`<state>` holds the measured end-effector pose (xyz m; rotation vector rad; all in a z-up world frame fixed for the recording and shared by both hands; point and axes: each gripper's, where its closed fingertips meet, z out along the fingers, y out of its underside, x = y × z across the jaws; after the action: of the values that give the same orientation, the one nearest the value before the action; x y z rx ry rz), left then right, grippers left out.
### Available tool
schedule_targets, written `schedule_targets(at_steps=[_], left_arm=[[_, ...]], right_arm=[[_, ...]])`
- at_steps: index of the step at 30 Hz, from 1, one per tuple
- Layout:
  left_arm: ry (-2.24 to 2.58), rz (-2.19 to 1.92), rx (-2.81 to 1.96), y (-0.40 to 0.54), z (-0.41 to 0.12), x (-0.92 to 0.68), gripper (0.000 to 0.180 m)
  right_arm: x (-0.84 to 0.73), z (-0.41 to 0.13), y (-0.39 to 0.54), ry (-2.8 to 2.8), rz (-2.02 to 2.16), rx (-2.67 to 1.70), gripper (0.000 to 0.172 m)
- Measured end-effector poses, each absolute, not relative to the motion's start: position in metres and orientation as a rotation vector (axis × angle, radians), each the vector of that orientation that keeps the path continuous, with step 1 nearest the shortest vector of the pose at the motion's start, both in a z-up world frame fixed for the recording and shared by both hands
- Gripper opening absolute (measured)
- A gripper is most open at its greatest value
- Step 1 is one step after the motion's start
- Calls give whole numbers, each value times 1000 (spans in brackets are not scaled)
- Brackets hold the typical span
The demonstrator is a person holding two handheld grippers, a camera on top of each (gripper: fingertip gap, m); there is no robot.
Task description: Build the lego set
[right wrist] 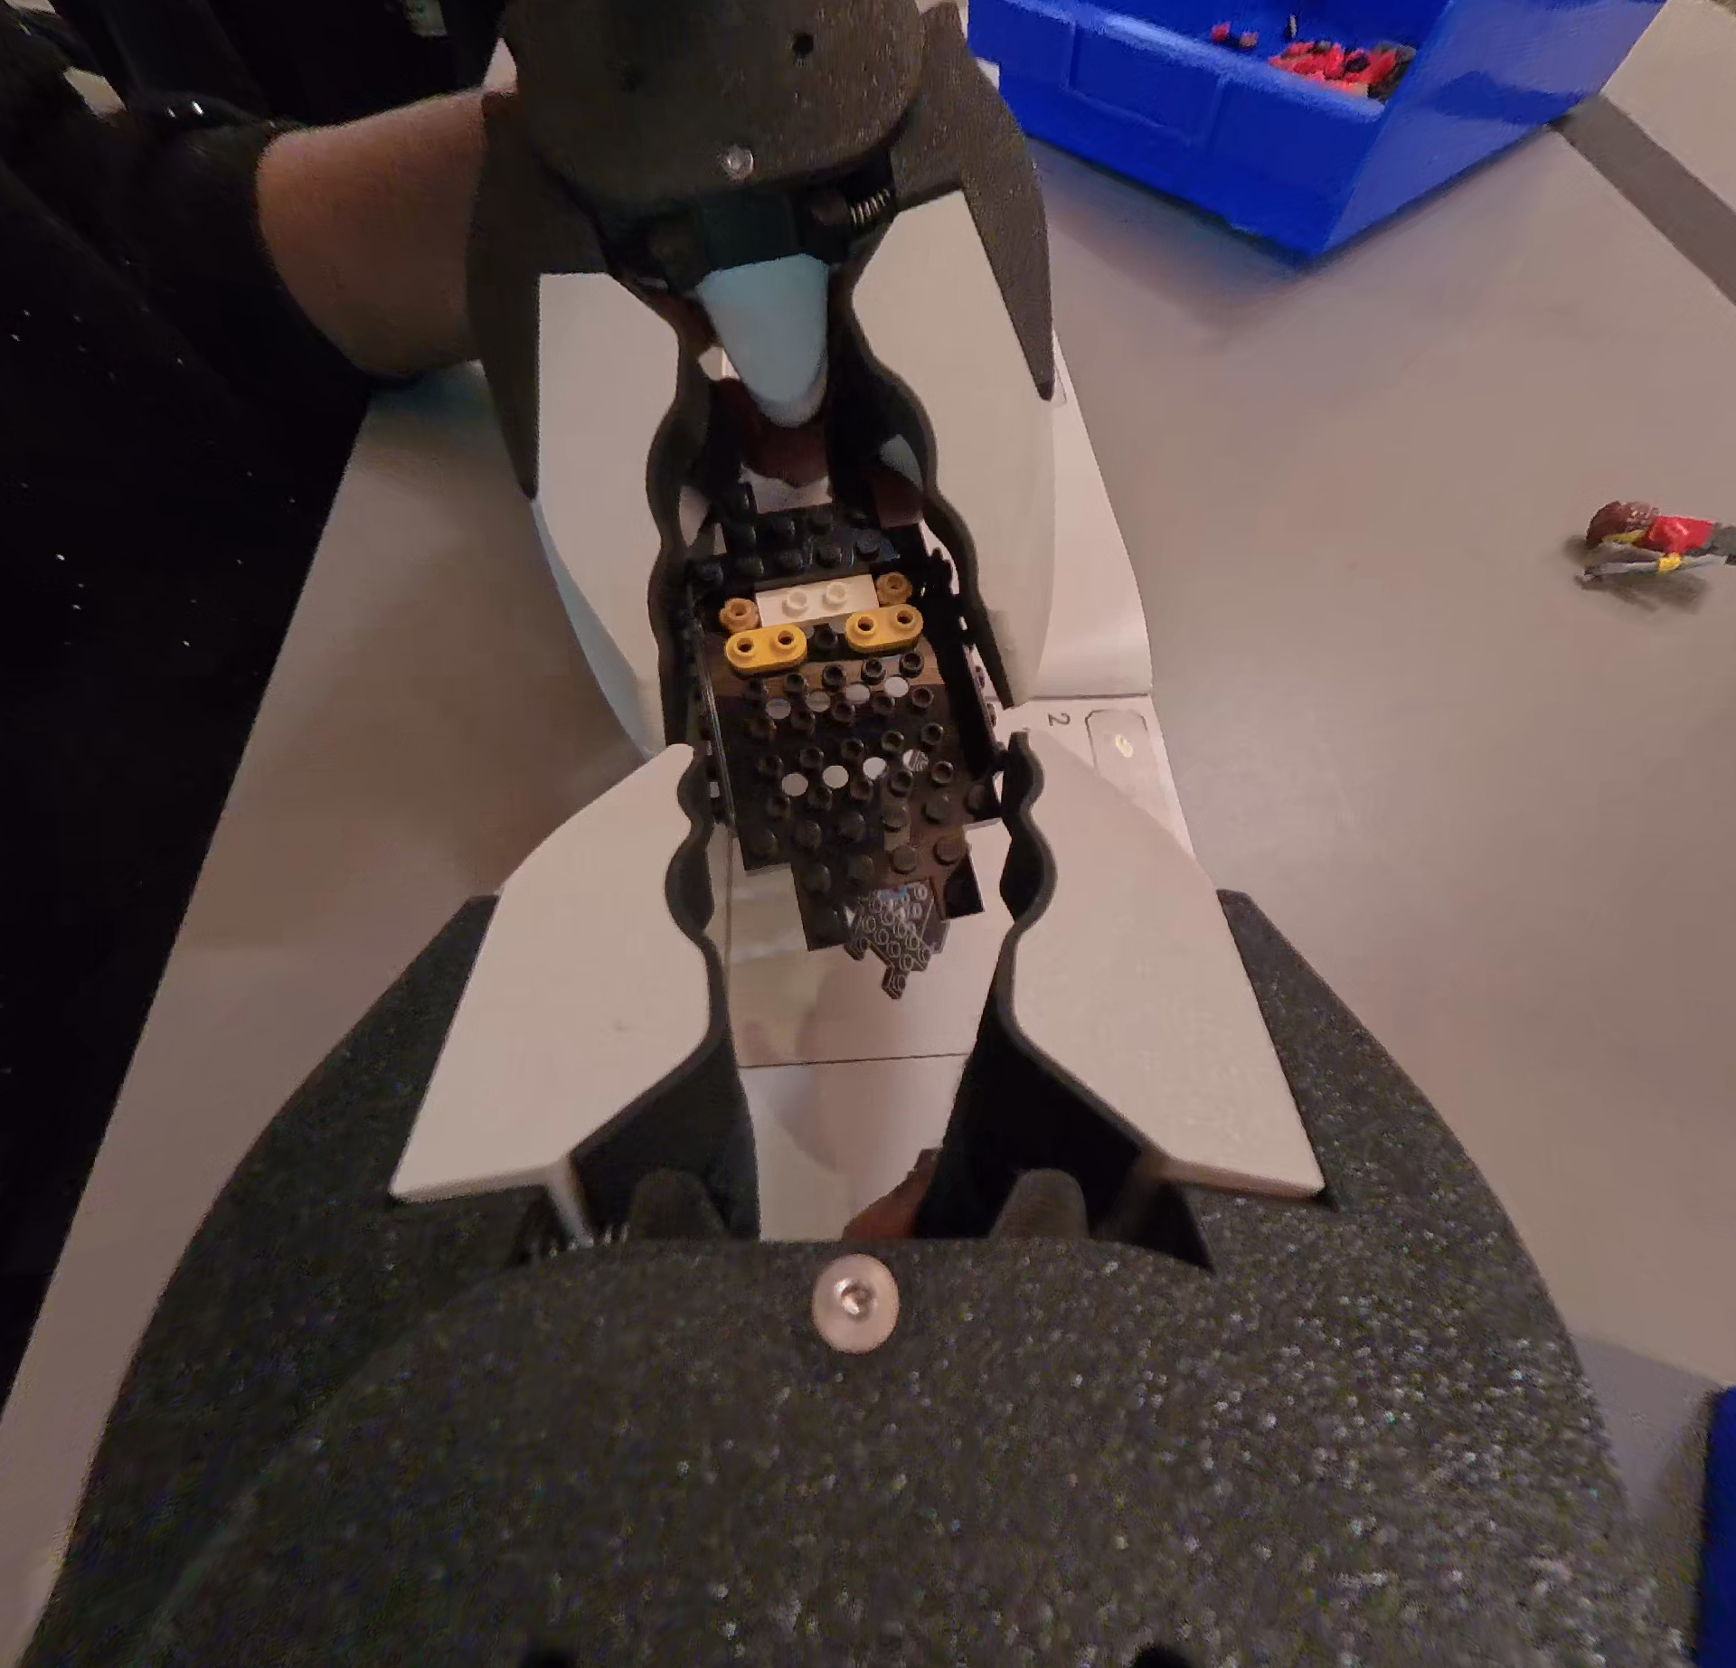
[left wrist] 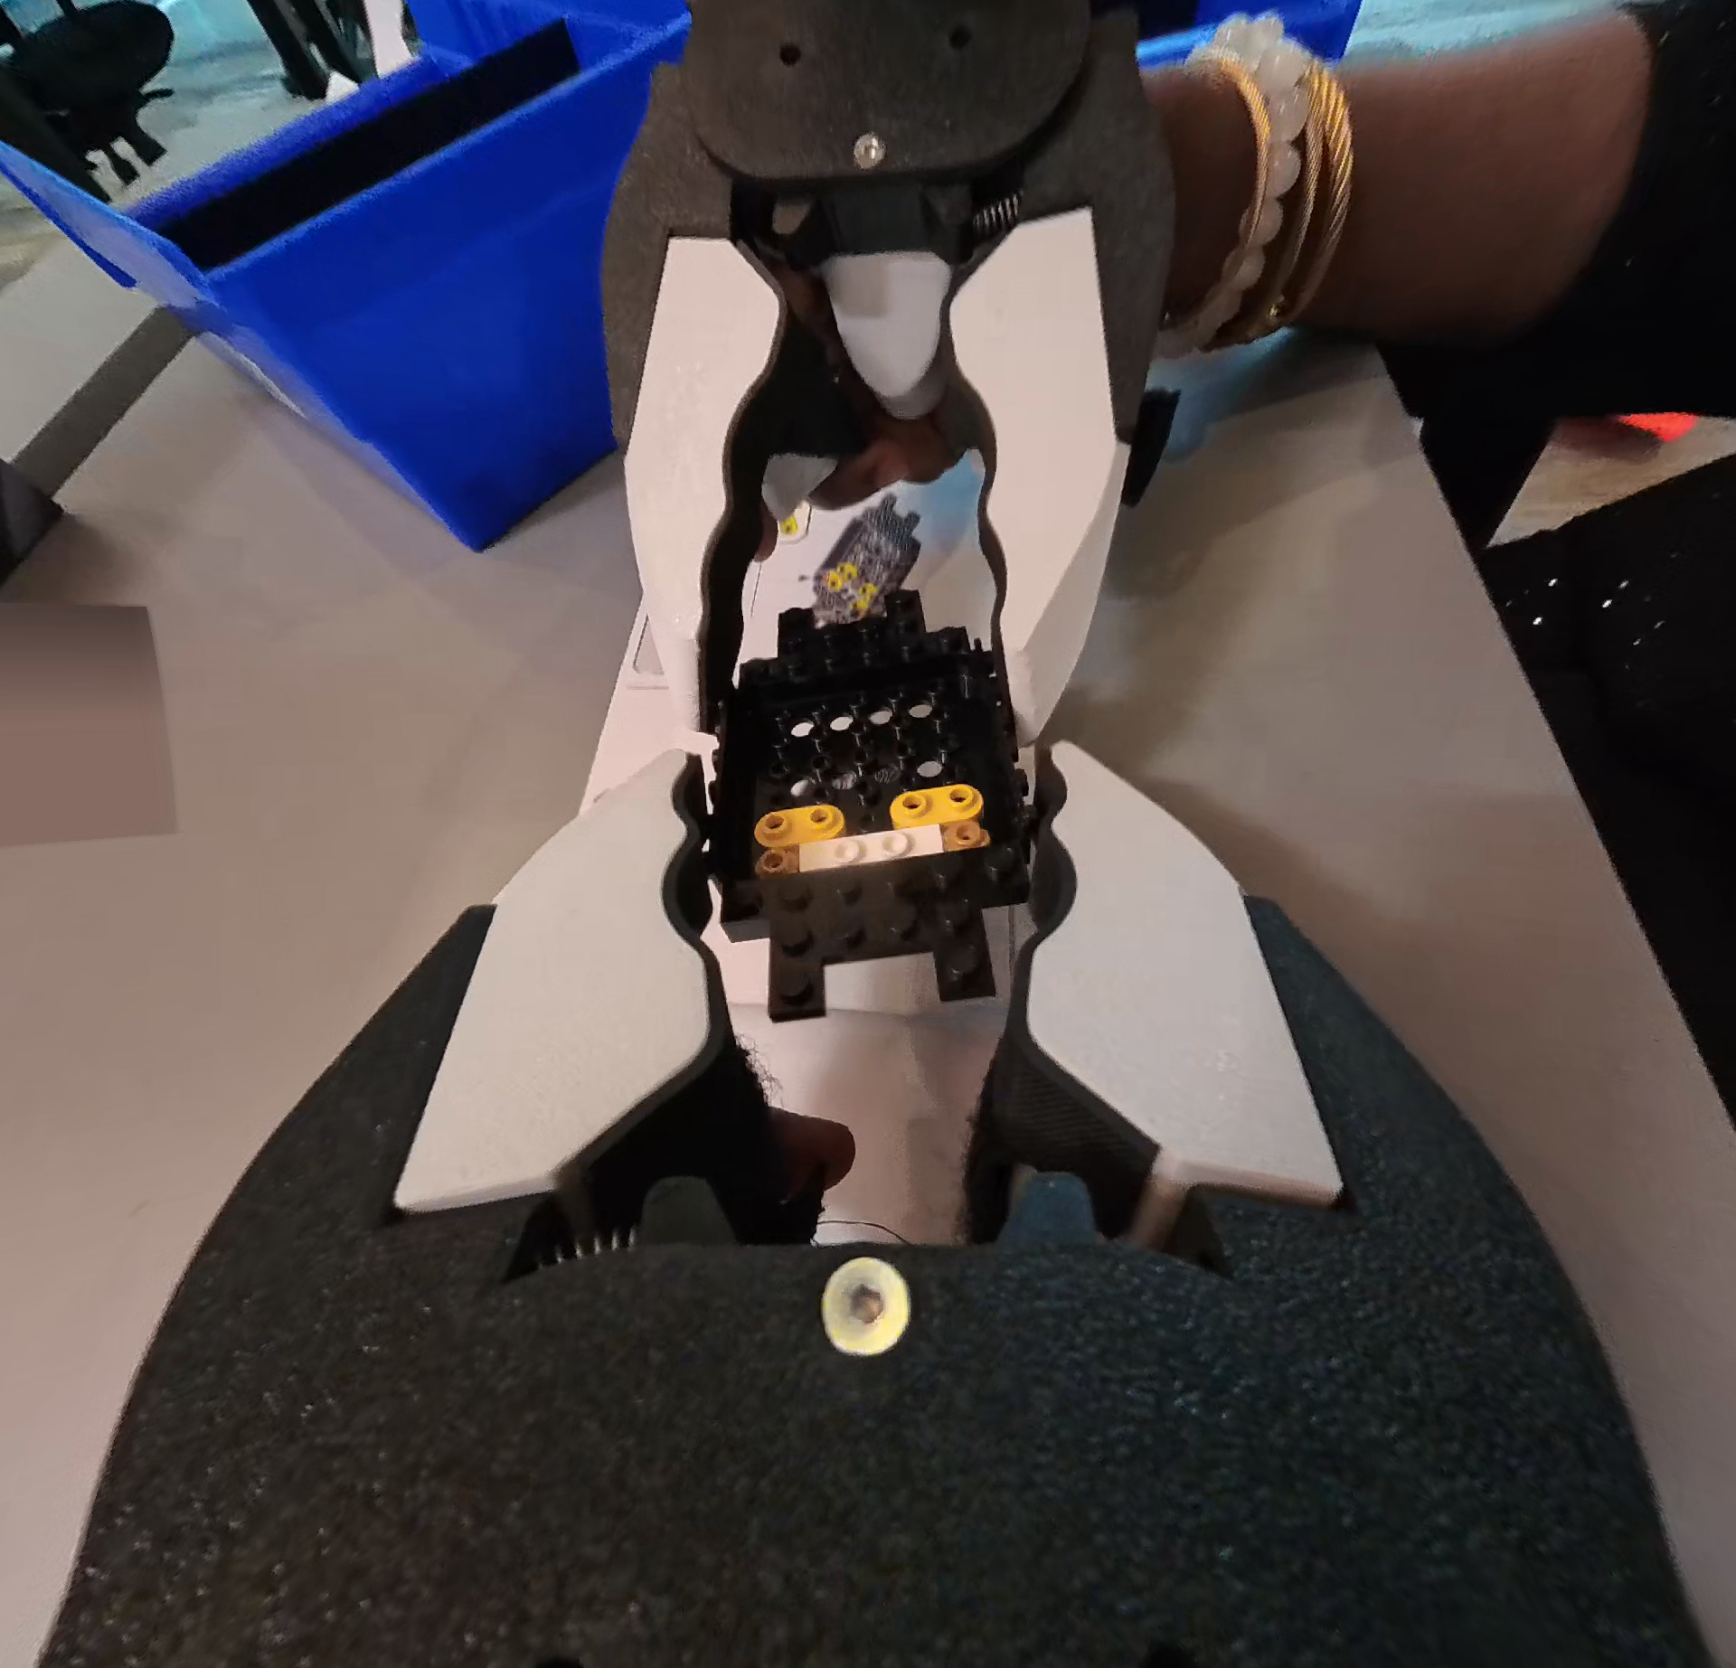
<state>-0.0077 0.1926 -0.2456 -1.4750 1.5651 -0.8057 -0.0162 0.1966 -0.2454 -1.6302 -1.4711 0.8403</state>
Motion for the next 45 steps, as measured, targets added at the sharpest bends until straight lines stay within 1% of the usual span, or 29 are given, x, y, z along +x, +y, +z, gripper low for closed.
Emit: schedule_targets(at_steps=[9, 18, 19, 21, 24, 28, 37, 41, 45], left_arm=[[1537, -832, -1444, 192, -237, -8, 65], [1474, -902, -1413, 192, -224, -9, 65], [1451, -916, -1402, 193, -220, -10, 65], [1390, -967, -1383, 195, -209, -12, 65], [1289, -1037, -1372, 200, -195, -17, 65], [1253, -1075, -1358, 201, -189, -19, 65], [1307, -1083, -1345, 192, -194, -12, 65], [1309, -1097, -1344, 191, -193, -11, 65], [1310, -1099, -1342, 190, -193, -10, 65]], right_arm=[[-18, -242, 196, -1462, 828, -1601, 60], [-20, -228, 196, -1387, 913, -1544, 59], [-19, -225, 197, -1367, 924, -1532, 60], [-17, -220, 201, -1326, 936, -1512, 69], [-16, -216, 203, -1286, 975, -1494, 77], [-18, -214, 202, -1266, 1006, -1464, 79], [-22, -209, 199, -1258, 1009, -1424, 70], [-23, -204, 196, -1255, 1014, -1385, 59], [-23, -204, 196, -1260, 1005, -1384, 59]])
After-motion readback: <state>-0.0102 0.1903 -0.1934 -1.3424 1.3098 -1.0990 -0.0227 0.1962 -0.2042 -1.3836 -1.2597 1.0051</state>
